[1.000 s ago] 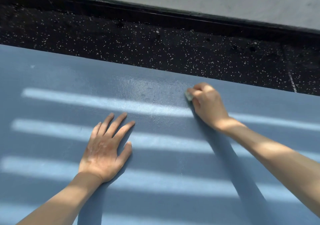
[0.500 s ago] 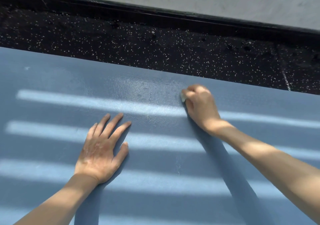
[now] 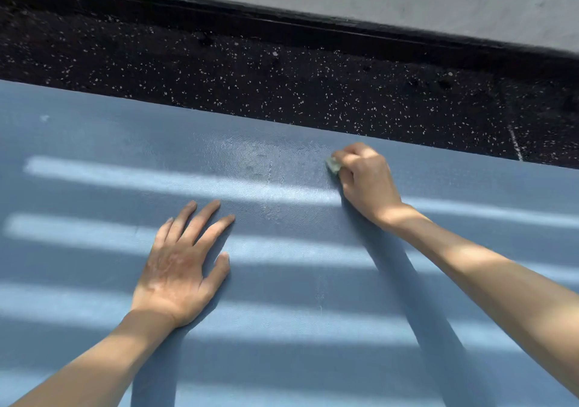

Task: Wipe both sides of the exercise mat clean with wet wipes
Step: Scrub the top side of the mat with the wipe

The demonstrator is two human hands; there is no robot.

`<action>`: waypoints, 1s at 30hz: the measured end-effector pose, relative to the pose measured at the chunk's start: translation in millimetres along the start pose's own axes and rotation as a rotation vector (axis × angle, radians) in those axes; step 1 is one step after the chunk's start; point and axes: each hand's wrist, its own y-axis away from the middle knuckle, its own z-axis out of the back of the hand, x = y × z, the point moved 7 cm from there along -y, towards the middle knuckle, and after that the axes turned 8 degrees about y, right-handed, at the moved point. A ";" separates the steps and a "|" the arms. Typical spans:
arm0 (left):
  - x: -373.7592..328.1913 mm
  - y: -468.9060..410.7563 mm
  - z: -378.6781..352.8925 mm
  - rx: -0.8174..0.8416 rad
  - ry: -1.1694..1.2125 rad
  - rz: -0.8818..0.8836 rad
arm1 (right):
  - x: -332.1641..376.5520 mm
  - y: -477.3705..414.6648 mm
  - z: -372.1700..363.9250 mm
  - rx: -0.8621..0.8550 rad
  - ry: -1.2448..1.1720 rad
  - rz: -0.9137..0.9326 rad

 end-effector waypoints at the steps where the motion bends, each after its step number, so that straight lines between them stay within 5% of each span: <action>1: -0.4 0.2 0.4 -0.002 0.000 0.000 | -2.3 -2.4 2.1 -0.029 0.002 -0.040; 6: 0.0 -0.6 0.1 -0.001 -0.002 0.000 | 40.8 51.6 -8.2 0.115 -0.087 0.262; 10: -0.6 -0.1 0.8 -0.008 -0.003 -0.007 | 2.4 13.5 -1.9 0.064 0.001 -0.034; 16: -0.8 -1.1 1.1 -0.012 -0.003 -0.009 | 46.8 75.0 -3.2 0.183 -0.103 0.261; 20: -1.0 -1.2 1.0 -0.014 -0.006 -0.010 | 12.2 36.2 6.7 0.006 -0.122 0.012; 26: -0.2 -1.1 0.6 -0.018 -0.008 -0.014 | 58.5 96.7 -7.2 0.249 -0.120 0.226; 30: 0.0 -0.3 -0.2 -0.019 -0.003 -0.017 | 26.1 66.4 6.3 0.032 -0.066 0.027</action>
